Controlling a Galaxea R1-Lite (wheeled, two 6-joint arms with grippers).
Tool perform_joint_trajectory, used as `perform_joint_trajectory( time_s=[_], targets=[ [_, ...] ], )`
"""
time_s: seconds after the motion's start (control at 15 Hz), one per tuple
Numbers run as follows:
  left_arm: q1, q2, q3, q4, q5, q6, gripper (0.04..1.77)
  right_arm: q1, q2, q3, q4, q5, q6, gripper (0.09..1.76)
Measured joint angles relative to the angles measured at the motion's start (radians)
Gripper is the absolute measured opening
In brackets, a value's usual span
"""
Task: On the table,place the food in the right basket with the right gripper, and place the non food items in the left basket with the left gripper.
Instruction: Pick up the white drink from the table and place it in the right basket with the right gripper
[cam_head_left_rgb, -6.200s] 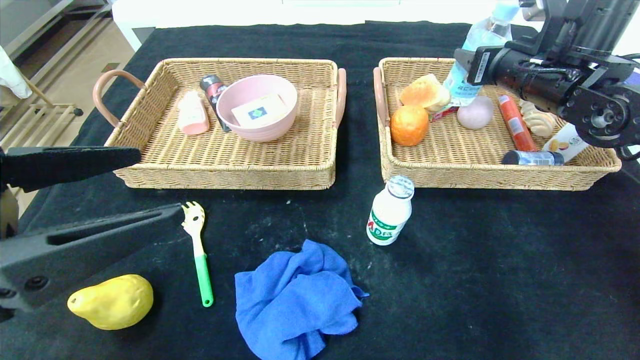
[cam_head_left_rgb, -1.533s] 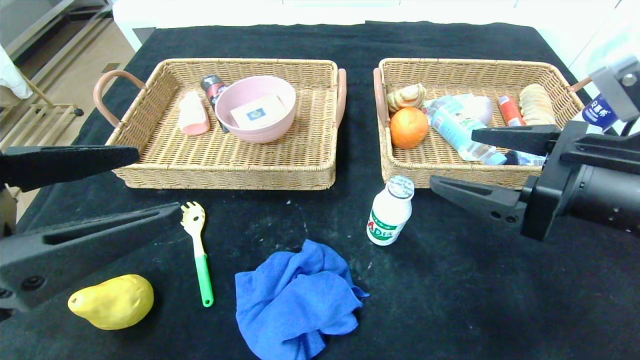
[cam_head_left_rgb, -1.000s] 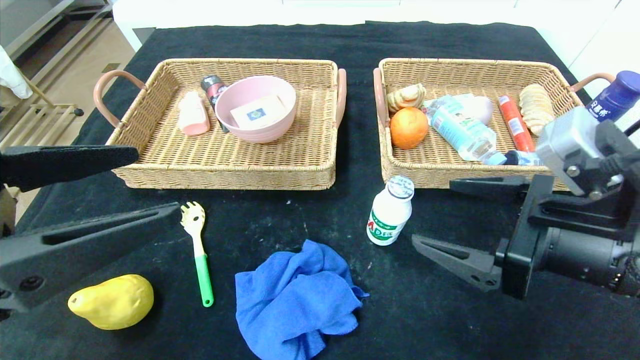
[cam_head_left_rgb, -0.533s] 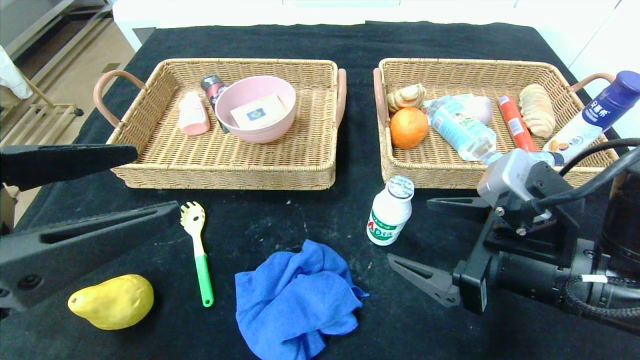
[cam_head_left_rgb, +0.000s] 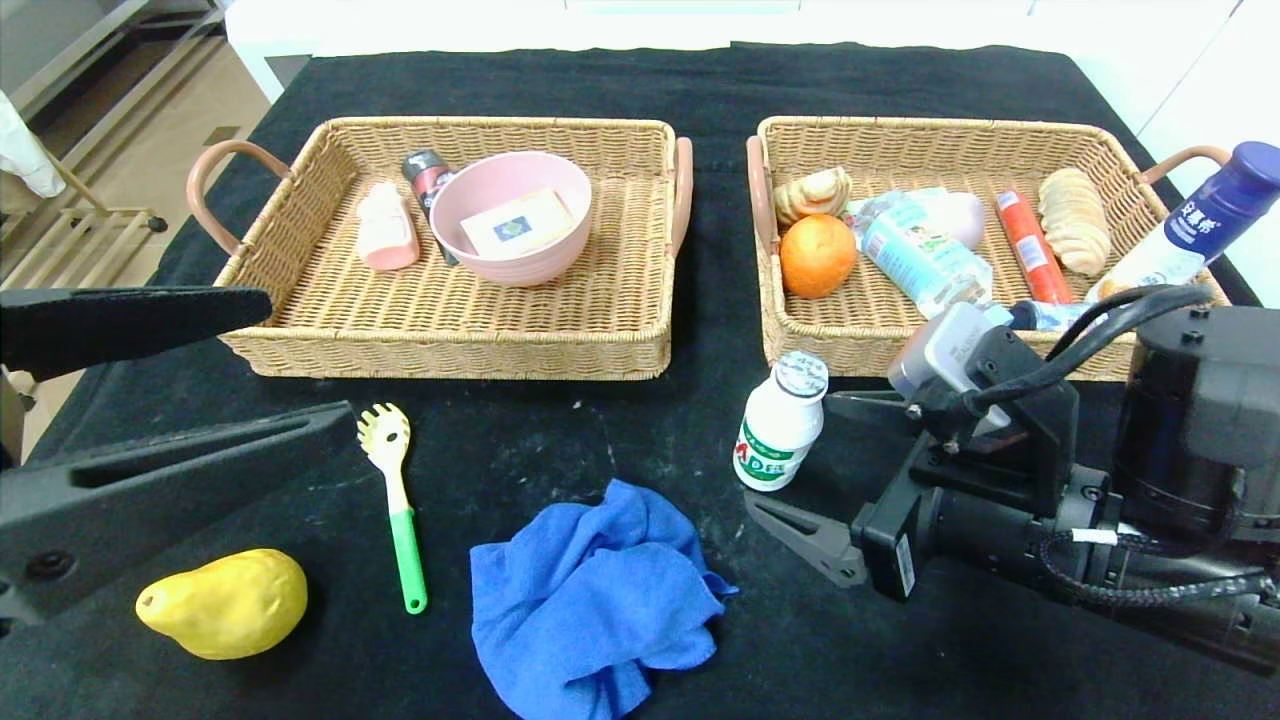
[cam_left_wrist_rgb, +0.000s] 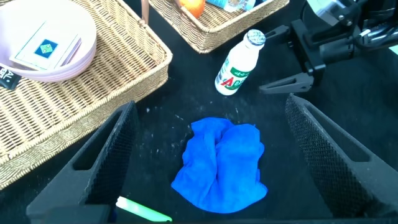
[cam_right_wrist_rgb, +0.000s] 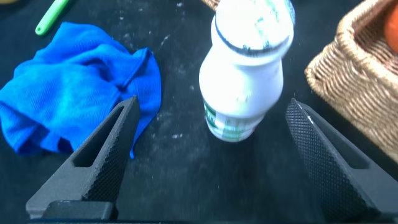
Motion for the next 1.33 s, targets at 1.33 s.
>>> perform_joint_trajectory(
  time_s=[1.33],
  targets=[
    [0.0, -0.003, -0.001, 0.0, 0.0, 0.0, 1.72, -0.008, 0.153, -0.163, 0.005, 0.0, 0.001, 1.71]
  ],
)
